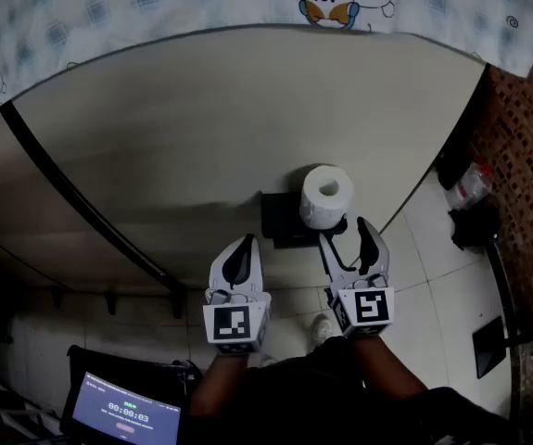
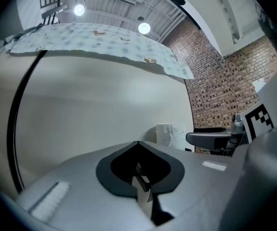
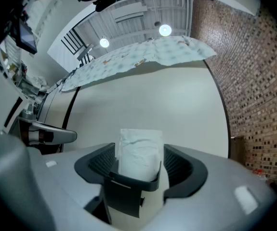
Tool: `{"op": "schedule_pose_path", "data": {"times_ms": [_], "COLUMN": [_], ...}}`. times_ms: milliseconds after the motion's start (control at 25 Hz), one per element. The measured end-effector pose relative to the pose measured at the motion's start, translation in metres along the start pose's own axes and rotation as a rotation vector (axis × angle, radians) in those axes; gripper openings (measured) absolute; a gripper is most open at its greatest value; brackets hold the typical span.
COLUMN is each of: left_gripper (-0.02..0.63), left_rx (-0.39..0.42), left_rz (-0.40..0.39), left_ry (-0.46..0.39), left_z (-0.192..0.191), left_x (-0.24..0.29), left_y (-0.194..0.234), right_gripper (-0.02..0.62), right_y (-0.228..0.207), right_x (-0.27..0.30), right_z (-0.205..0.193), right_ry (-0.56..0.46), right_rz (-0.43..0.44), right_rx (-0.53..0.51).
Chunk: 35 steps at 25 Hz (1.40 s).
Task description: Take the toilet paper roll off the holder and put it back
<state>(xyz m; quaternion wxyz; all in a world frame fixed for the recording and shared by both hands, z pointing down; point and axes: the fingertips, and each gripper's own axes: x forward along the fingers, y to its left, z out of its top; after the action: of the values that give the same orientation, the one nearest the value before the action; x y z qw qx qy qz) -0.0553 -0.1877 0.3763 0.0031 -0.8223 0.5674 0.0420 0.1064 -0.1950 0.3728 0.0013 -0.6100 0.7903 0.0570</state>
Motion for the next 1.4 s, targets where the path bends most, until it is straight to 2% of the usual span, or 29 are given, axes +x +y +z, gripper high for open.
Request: {"op": "schedule_pose_path", "data": {"times_ms": [160,320,400,880,1160,1400], "left_gripper": [0.017,0.017,0.017,0.017,0.017,0.017], "left_rx": [0.005,-0.004,-0.004,-0.009,-0.014,-0.011], "left_rz": [0.002,0.004,0.005,0.028,0.031,0.022], "left_ry": [0.004,0.006,0.007,0.017,0.020,0.021], "left_z": [-0.001,-0.003,-0.003,-0.006,-0.010,-0.011], "left_x": [0.001,0.004,0.006,0.012,0.018,0.020], "left_y": [0.004,0.007,0.009,0.023,0.025,0.023], "right_gripper": [0.435,0.547,0.580,0.578,0.455,0.436], "right_y": [0.008,0.007,0.008,0.006,0.004,0.007], "right_x": [0.015,0.034,0.044,0.077,0.079,0.080], "right_z": [0.003,-0.005,-0.006,-0.009,-0.002,-0.002], "right_ry": [-0.013,0.014,0.026,0.097,0.087,0.090], "right_rz": [0.049,0.043,0.041,0.041,0.057,0.095], "right_rx": [0.007,0.027,0.027,0.016,-0.012,-0.004]}}
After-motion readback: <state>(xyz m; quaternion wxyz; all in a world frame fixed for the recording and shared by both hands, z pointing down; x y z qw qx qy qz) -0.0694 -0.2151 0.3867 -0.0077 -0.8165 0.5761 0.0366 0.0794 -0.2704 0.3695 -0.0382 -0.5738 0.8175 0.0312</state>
